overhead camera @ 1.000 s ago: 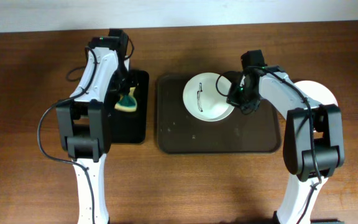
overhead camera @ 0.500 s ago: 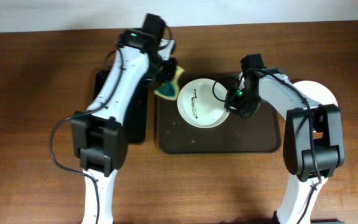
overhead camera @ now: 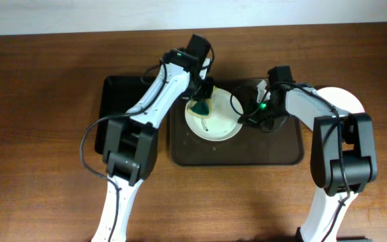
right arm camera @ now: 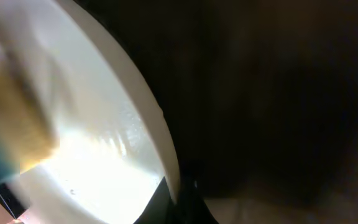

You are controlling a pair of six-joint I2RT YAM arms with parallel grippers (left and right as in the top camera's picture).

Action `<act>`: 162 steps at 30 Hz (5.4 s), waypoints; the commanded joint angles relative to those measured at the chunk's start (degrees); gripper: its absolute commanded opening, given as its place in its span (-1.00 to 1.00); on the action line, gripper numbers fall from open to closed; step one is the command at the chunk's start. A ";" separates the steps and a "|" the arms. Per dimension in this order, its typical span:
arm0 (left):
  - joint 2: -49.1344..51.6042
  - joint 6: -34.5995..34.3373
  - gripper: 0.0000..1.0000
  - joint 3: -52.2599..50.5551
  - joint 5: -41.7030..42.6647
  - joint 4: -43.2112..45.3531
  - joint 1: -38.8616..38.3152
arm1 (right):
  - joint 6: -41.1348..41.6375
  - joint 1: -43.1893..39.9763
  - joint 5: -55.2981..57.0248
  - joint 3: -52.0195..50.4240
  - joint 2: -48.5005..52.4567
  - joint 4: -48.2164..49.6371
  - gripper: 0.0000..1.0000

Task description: Clean dirty plates on tray and stack at the side

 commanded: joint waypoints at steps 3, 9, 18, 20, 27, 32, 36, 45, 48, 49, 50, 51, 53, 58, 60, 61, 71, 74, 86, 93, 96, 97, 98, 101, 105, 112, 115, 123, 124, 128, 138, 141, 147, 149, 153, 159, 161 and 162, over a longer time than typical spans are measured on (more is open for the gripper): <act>5.38 -1.09 -1.00 -0.48 0.52 -3.54 -1.68 | -0.79 0.07 1.68 -1.75 1.62 0.00 -0.92; 5.38 9.68 -1.00 -0.48 10.23 -15.30 -4.94 | -0.79 0.07 1.70 -1.73 1.62 0.07 -0.92; 5.38 23.71 -1.00 -0.46 18.14 -15.61 -4.81 | -0.79 0.07 1.70 -1.75 1.62 0.17 -0.92; 5.38 14.45 -1.00 -0.46 14.01 -11.04 -3.45 | -0.76 0.07 1.68 -1.75 1.62 0.17 -0.92; 5.38 -18.36 -1.00 -0.46 -13.40 -3.17 -1.31 | -0.81 0.07 1.75 -1.79 1.62 -0.02 -0.92; 5.38 -19.34 -1.00 -0.46 -17.40 4.07 -1.64 | -0.81 0.07 1.92 -1.81 1.62 -0.02 -0.92; 5.38 -18.43 -1.00 -0.46 -20.00 11.91 -1.64 | -0.81 0.07 1.92 -2.01 1.62 0.02 -0.92; 5.38 6.67 -1.00 -0.46 -5.33 17.55 -1.86 | -0.81 0.07 1.92 -2.01 1.62 0.15 -0.92; 5.38 20.52 -1.00 -0.46 15.47 15.30 -1.86 | -0.81 0.07 1.92 -2.01 1.62 0.17 -0.92; 5.38 23.45 -1.00 -0.46 20.72 14.40 -1.86 | -0.81 0.07 1.92 -2.01 1.62 0.17 -0.92; 5.38 25.46 -1.00 -0.46 24.87 13.55 -1.86 | -0.81 0.07 1.92 -2.01 1.62 0.17 -0.92; 5.38 25.81 -1.00 -0.46 25.77 13.40 -1.77 | -0.81 0.07 1.92 -2.01 1.62 0.17 -0.92; 5.38 25.77 -1.00 -0.46 24.61 13.88 -1.55 | -0.81 0.07 1.92 -2.01 1.62 0.17 -0.92; 5.38 4.70 -1.00 -0.46 -8.63 13.68 -1.14 | -0.81 0.07 1.92 -2.01 1.62 0.15 -0.92; 5.25 -9.18 -1.00 -0.39 -18.49 10.93 -1.09 | -0.81 0.07 1.92 -2.01 1.62 0.15 -0.92; 5.22 -12.61 -1.00 -0.37 -20.48 10.12 -1.09 | -0.81 0.07 1.92 -2.01 1.62 0.15 -0.92; 3.74 -17.64 -1.00 -0.33 -10.05 -5.79 -1.09 | -0.79 0.07 1.92 -2.01 1.62 0.17 -0.92; 3.67 -5.03 -1.00 -0.22 11.50 -7.41 -0.66 | -0.79 0.07 1.90 -2.01 1.62 0.17 -0.92; 1.79 -3.10 -1.00 33.59 2.29 -27.02 6.67 | -2.25 0.07 1.01 -1.99 1.09 -0.50 -0.92; 1.79 -3.13 -1.00 46.03 2.25 -33.40 9.29 | -4.63 1.03 16.81 -1.99 -12.50 -11.72 -0.92; 1.79 -3.13 -1.00 46.07 2.23 -34.16 9.29 | -3.28 3.54 27.50 -1.99 -19.91 -15.65 -0.92; 1.79 -3.13 -1.00 46.07 1.99 -34.64 9.11 | -1.68 5.09 32.83 -1.99 -22.64 -16.96 -0.92; 1.79 -3.13 -1.00 46.07 1.62 -34.86 9.01 | -0.55 6.32 36.65 -1.99 -24.55 -17.81 -0.92; 1.79 -3.15 -1.00 46.07 1.42 -34.93 9.03 | 3.89 10.84 49.88 -1.99 -29.44 -20.35 -0.92; 1.68 -3.13 -1.00 46.07 1.42 -35.41 9.03 | 9.25 17.57 68.13 -1.99 -32.50 -23.63 -0.92; -0.48 -3.15 -1.00 46.07 -2.64 -36.59 9.03 | 12.72 27.56 91.19 -1.99 -32.54 -25.07 -0.92; -3.17 -3.15 -1.00 46.07 -4.70 -36.57 9.09 | 14.53 31.95 101.48 -1.99 -32.54 -25.20 -0.92; -8.72 -3.15 -1.00 46.07 -9.57 -37.22 9.14 | 14.58 34.32 106.81 -1.99 -32.54 -24.37 -0.92; -9.09 -3.15 -1.00 46.07 -9.70 -37.20 9.14 | 14.58 34.32 106.81 -2.01 -32.54 -23.56 -0.92; -9.22 -3.17 -1.00 46.05 -9.66 -37.22 9.14 | 14.56 34.32 110.81 -2.01 -32.50 -19.54 -0.92; -9.22 -3.17 -1.00 46.05 -9.68 -37.00 9.14 | 14.53 34.16 104.67 -2.01 -32.50 -18.23 -0.92; -9.22 -3.15 -1.00 46.05 -9.68 -37.03 9.14 | 14.51 31.67 85.48 -2.10 -32.50 -19.15 -0.92; -9.22 -3.15 -1.00 46.05 -10.01 -37.00 9.03 | 2.89 15.54 43.95 -2.10 -32.50 -14.25 -0.92; -9.22 -3.15 -1.00 46.05 -10.97 -37.03 9.03 | 0.76 9.42 35.50 -2.10 -32.50 -13.53 -0.92; -9.20 -3.15 -1.00 46.05 -11.17 -37.00 9.03 | -0.76 -8.39 25.09 -2.12 -32.50 -14.32 -0.92; -9.20 -3.15 -1.00 46.03 -11.19 -36.98 9.03 | 0.39 -31.50 24.87 -2.16 -30.45 -12.92 -0.92; -9.20 -3.15 -1.00 45.94 -11.19 -36.98 9.03 | 1.75 -37.31 25.24 -2.40 -28.50 -11.67 -0.92; -9.18 -3.15 -1.00 45.94 -11.19 -36.98 9.03 | 2.62 -39.60 25.24 -2.43 -27.26 -11.04 -0.92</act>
